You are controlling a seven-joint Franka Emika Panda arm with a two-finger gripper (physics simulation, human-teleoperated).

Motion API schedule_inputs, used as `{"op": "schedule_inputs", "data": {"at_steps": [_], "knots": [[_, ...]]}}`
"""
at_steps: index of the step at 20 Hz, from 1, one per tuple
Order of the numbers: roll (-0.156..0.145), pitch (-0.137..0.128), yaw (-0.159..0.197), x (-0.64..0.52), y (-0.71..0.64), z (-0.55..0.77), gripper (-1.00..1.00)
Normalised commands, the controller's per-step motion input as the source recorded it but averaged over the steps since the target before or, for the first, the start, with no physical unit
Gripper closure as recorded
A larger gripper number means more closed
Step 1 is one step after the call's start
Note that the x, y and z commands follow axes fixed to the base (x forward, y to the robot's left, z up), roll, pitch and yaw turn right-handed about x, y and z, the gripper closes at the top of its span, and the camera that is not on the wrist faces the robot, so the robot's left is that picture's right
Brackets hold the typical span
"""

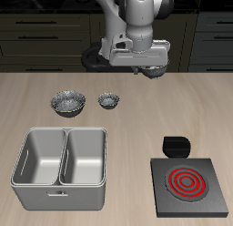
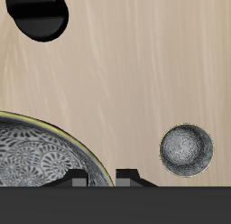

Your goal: Place the smallest bowl in the left side of the drainer and the medium bowl in the right side

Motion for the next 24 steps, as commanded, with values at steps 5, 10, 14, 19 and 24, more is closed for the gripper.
{"op": "schedule_inputs", "data": {"at_steps": [5, 10, 14, 19, 24], "knots": [[0.039, -0.049, 0.024, -0.15, -0.09, 0.44, 1.00], [0.011, 0.031, -0.021, 0.12, -0.29, 0.18, 1.00], [-0.012, 0.016, -0.001, 0.06, -0.27, 0.13, 1.00], [-0.016, -0.007, 0.004, 0.13, -0.64, 0.33, 1.00], [-0.051, 0.009, 0.030, 0.21, -0.73, 0.22, 1.00]]}}
